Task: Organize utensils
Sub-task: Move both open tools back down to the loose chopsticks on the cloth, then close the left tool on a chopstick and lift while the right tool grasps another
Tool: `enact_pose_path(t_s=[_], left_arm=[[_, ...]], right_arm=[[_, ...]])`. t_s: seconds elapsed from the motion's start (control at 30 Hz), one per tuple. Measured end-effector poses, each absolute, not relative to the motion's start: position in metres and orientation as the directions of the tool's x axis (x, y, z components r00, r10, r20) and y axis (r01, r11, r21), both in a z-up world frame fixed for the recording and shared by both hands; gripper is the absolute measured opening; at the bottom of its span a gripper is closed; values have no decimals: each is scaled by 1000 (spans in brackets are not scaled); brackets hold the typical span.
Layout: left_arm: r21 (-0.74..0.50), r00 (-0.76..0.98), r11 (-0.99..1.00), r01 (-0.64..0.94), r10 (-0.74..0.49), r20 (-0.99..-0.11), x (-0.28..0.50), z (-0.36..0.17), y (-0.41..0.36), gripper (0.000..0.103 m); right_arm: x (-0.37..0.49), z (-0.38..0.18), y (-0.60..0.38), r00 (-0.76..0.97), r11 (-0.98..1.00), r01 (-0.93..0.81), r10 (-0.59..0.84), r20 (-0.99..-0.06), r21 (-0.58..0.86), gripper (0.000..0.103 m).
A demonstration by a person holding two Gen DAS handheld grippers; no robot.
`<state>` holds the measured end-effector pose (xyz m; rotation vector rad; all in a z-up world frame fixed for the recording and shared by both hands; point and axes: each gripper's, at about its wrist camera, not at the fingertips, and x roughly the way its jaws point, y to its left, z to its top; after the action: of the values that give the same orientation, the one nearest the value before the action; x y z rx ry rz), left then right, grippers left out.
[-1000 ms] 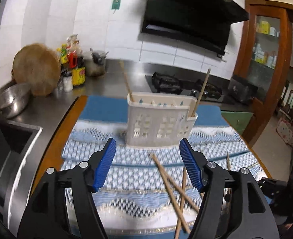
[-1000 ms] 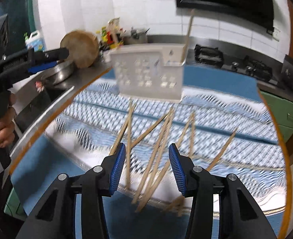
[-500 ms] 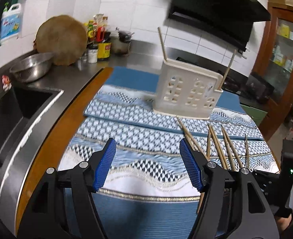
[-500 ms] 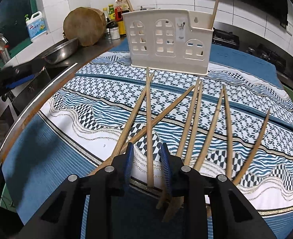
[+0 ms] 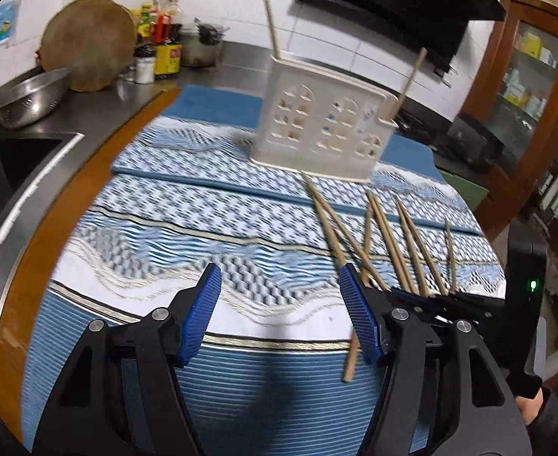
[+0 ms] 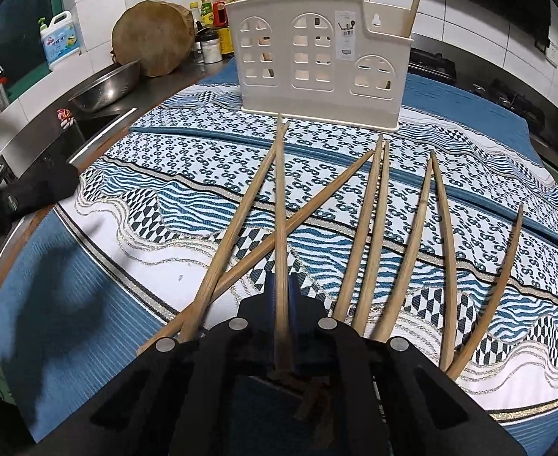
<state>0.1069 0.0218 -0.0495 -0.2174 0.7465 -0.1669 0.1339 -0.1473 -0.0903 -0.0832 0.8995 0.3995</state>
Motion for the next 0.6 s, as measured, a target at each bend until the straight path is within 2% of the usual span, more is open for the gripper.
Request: enact_pose_path(t_s=[0.07, 0.27, 0.4, 0.47, 0.6], left_arm=[[-252, 707, 964, 83, -235, -667, 109, -55, 14, 61], [-285, 646, 952, 108, -285, -708, 122, -73, -9, 41], [-303, 620, 945, 123, -312, -720, 130, -79, -27, 38], [-311, 608, 942, 123, -319, -727, 134, -82, -33, 30], [-306, 600, 946, 107, -307, -739, 141, -87, -43, 23]], right_arm=[[132, -88, -151, 560, 923, -371, 309, -769, 101, 6], [122, -73, -164, 588, 922, -368, 335, -737, 125, 6], [115, -59, -174, 609, 919, -366, 356, -709, 146, 6], [111, -54, -177, 617, 917, -367, 364, -698, 154, 6], [105, -47, -184, 630, 914, -366, 382, -676, 176, 6]])
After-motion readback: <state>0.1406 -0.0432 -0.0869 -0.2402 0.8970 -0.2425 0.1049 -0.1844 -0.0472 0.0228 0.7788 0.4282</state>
